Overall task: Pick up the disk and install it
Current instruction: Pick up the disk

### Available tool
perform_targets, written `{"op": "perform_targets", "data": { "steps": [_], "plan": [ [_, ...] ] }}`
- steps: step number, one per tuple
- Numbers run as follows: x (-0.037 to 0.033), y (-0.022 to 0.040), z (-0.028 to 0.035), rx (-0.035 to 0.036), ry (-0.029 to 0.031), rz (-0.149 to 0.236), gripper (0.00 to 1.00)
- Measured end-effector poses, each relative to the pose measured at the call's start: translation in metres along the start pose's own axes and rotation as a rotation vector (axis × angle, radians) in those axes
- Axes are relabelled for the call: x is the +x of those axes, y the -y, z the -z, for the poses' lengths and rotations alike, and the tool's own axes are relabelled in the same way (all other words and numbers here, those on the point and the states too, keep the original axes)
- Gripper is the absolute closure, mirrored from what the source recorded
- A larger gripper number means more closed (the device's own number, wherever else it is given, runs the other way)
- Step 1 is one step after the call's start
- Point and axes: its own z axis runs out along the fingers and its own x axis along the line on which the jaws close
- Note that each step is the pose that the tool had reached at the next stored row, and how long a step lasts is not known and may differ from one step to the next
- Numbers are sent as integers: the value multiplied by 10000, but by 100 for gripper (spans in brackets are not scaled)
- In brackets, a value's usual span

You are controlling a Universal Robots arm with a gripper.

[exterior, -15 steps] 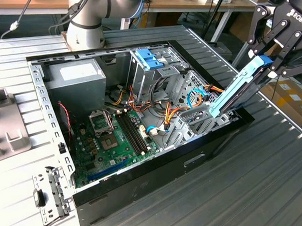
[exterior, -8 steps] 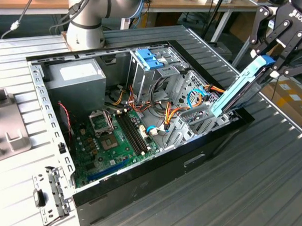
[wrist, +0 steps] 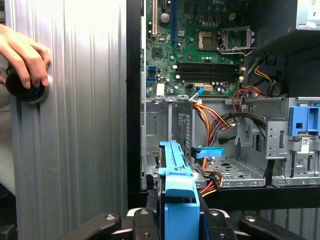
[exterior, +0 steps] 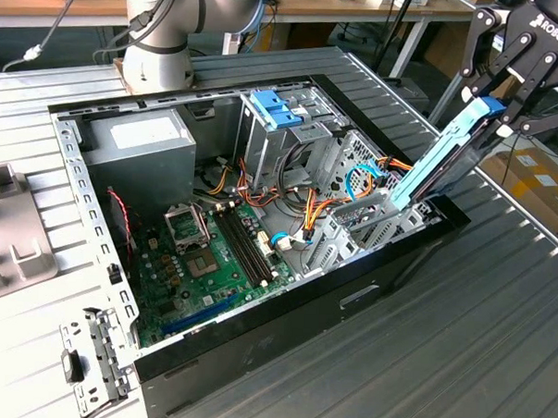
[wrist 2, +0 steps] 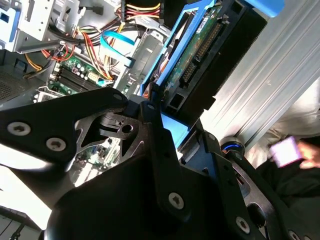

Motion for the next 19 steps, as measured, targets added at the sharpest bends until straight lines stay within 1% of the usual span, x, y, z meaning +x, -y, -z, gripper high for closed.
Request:
{"op": "perform_targets", "data": {
  "steps": [3,8,13,19],
  "plan": [
    [-2,60,-7,-1,-1,1,63],
    [-2,114,-16,-1,-1,0,63],
    [-4,180,-23,-1,-1,1,63],
    [-3,185,-24,-1,-1,0,63]
  ]
}}
